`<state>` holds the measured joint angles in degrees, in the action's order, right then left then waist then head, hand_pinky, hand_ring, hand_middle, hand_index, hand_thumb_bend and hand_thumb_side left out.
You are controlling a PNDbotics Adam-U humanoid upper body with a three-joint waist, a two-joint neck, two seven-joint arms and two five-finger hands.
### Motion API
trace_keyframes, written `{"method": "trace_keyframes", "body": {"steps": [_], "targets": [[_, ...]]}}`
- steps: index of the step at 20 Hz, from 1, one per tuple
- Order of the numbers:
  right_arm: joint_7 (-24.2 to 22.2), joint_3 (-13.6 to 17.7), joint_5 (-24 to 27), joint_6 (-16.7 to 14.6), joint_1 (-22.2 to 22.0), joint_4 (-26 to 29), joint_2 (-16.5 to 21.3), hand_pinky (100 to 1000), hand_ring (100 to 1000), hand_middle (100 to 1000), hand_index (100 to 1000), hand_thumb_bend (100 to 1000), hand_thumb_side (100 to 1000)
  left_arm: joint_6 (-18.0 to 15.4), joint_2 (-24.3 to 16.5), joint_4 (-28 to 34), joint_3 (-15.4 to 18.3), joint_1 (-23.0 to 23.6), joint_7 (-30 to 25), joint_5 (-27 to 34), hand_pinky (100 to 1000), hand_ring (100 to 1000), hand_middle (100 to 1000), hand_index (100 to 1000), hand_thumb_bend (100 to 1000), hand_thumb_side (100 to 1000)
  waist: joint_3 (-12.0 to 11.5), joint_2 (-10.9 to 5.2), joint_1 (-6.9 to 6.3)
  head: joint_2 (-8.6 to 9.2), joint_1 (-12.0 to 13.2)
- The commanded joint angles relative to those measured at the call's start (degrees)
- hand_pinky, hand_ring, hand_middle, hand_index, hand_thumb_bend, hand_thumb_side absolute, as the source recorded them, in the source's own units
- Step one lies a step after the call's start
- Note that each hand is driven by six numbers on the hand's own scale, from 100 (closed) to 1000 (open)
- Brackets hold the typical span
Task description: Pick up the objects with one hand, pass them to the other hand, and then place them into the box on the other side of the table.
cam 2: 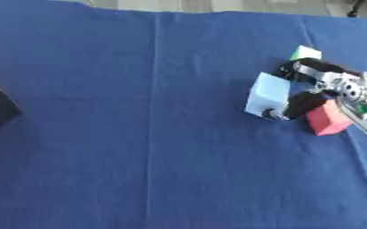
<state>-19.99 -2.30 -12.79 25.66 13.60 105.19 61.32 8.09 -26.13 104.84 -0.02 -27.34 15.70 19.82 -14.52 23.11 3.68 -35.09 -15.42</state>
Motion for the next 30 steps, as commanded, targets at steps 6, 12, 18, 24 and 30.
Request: {"method": "trace_keyframes", "body": {"steps": [6, 12, 18, 24, 30], "targets": [[-0.1, 0.4, 0.4, -0.3, 0.3, 0.3, 1.3, 902, 823, 734, 766, 464, 100, 0.0, -1.0, 1.2, 0.1, -1.0, 0.0, 0.1, 930, 737, 730, 787, 158, 798, 0.0, -0.9, -0.09, 0.7, -0.1], [0.5, 0.3, 1.4, -0.5, 0.5, 0.3, 1.0, 875, 782, 622, 673, 369, 100, 0.0, -1.0, 1.3, 0.1, -1.0, 0.0, 0.1, 931, 738, 730, 787, 156, 800, 0.1, -1.07, -0.1, 0.66, -0.1], [5.3, 0.7, 5.3, 0.1, 1.1, 1.1, 0.4, 821, 758, 560, 599, 320, 100, 0.0, -1.1, 1.2, 0.1, -0.7, 0.0, 0.1, 931, 738, 731, 787, 155, 799, 0.5, -1.59, -0.23, 0.35, 0.0], [9.8, 2.1, 8.8, 1.3, 0.8, 5.2, 1.6, 790, 745, 525, 559, 299, 100, 0.0, -1.5, 1.0, 0.1, 0.0, 0.0, 0.0, 931, 739, 731, 787, 155, 799, 1.4, -2.41, -0.31, -0.16, 0.4], [15.9, 4.1, 14.0, 0.9, 0.4, 9.2, 1.2, 729, 743, 523, 551, 261, 100, -0.2, -1.9, 1.2, 0.2, 0.3, 0.0, 0.1, 929, 740, 733, 787, 156, 795, 2.4, -3.39, -0.43, -0.67, 0.9]]}}
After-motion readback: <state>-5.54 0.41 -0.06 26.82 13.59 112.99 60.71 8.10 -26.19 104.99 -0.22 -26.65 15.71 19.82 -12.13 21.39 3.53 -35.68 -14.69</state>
